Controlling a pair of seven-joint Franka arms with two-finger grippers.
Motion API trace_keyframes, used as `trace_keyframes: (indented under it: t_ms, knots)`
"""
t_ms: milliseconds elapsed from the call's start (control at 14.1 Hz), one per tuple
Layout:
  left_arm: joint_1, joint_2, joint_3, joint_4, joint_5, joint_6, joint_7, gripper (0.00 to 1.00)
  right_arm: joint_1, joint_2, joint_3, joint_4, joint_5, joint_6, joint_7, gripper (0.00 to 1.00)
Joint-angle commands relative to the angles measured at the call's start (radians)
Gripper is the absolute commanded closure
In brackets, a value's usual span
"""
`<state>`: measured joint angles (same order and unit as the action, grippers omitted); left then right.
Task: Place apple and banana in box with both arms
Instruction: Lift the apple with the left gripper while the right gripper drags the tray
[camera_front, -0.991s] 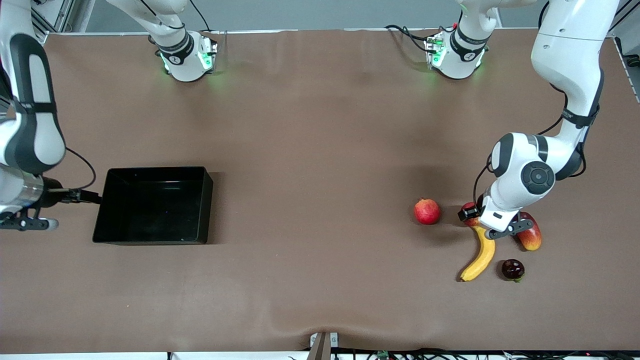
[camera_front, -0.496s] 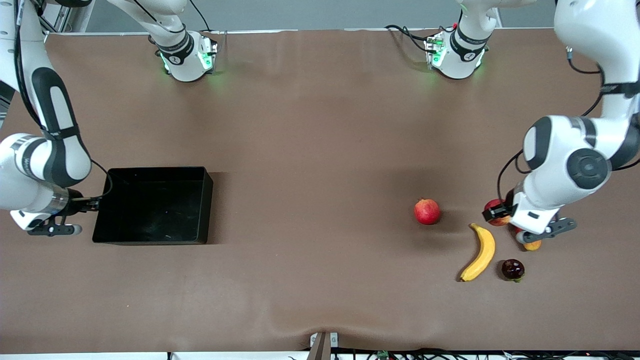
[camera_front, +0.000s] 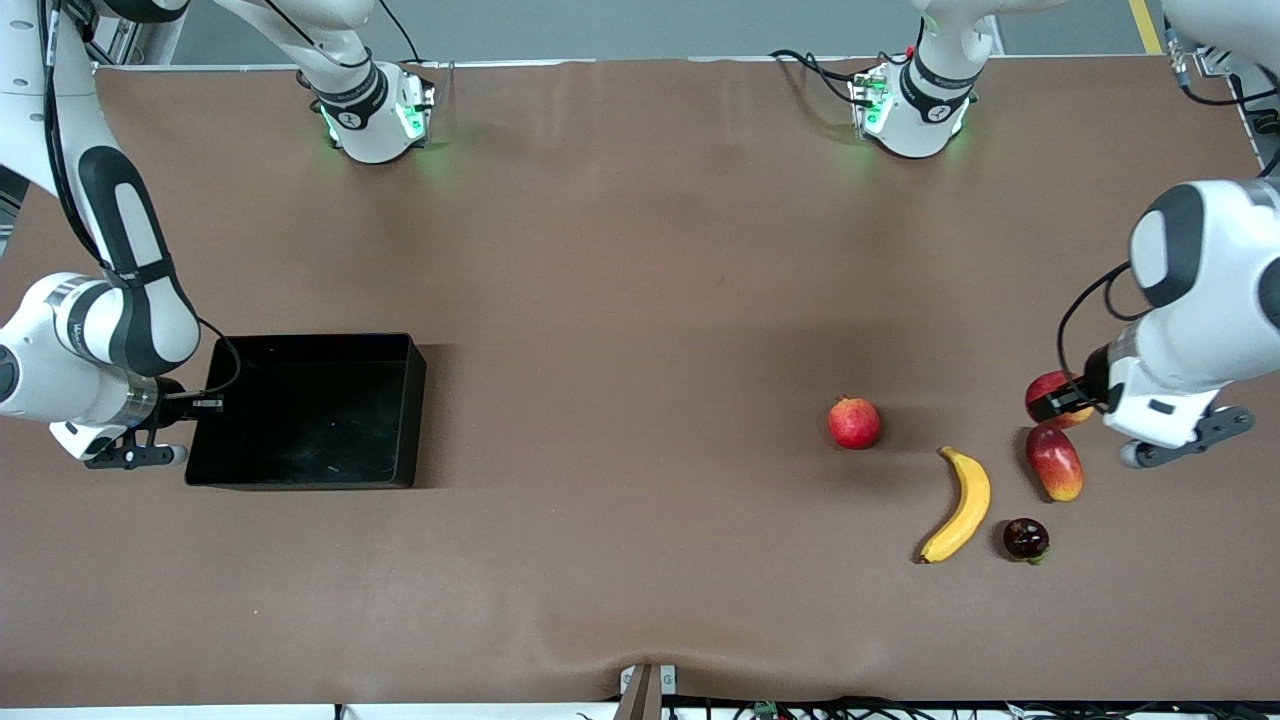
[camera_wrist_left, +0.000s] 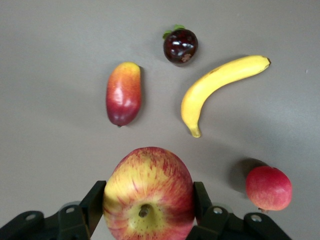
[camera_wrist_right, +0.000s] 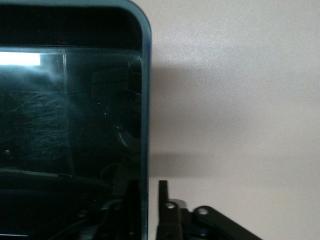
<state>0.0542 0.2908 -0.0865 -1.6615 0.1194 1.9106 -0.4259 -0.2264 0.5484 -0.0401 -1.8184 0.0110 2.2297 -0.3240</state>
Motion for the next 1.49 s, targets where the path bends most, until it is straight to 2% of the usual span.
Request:
trace_keyframes:
  t_ms: [0,283,496,637,920,1062,1204,1416]
  knots:
    - [0.016,-0.004,-0.002,0.058,-0.017,-0.058,0.041,1.0,-0.002,-0.011,0.014,0.01,-0.006,-0.001,-0.001,1.0]
    - [0.016,0.005,-0.001,0.063,-0.017,-0.059,0.049,1.0,0.05,-0.097,0.04,0.011,0.003,-0.074,0.019,1.0]
    - [0.012,0.011,-0.002,0.063,-0.009,-0.058,0.047,1.0,0.151,-0.14,0.046,0.011,0.073,-0.125,0.113,1.0]
    - [0.018,0.014,-0.001,0.065,0.006,-0.058,0.059,1.0,0.241,-0.142,0.046,0.011,0.121,-0.131,0.237,1.0]
    - [0.015,0.019,-0.002,0.078,-0.006,-0.056,0.093,1.0,0.471,-0.136,0.046,0.01,0.126,-0.128,0.595,1.0]
    - [0.009,0.013,-0.006,0.078,-0.012,-0.058,0.095,1.0,0.592,-0.131,0.046,0.013,0.17,-0.107,0.751,1.0]
    - [0.006,0.002,-0.033,0.075,-0.032,-0.061,0.091,1.0,0.695,-0.114,0.045,0.01,0.249,-0.052,0.802,1.0]
    - [0.007,-0.01,-0.074,0.063,-0.101,-0.097,0.081,1.0,0.771,-0.104,0.043,0.011,0.273,-0.012,0.856,1.0]
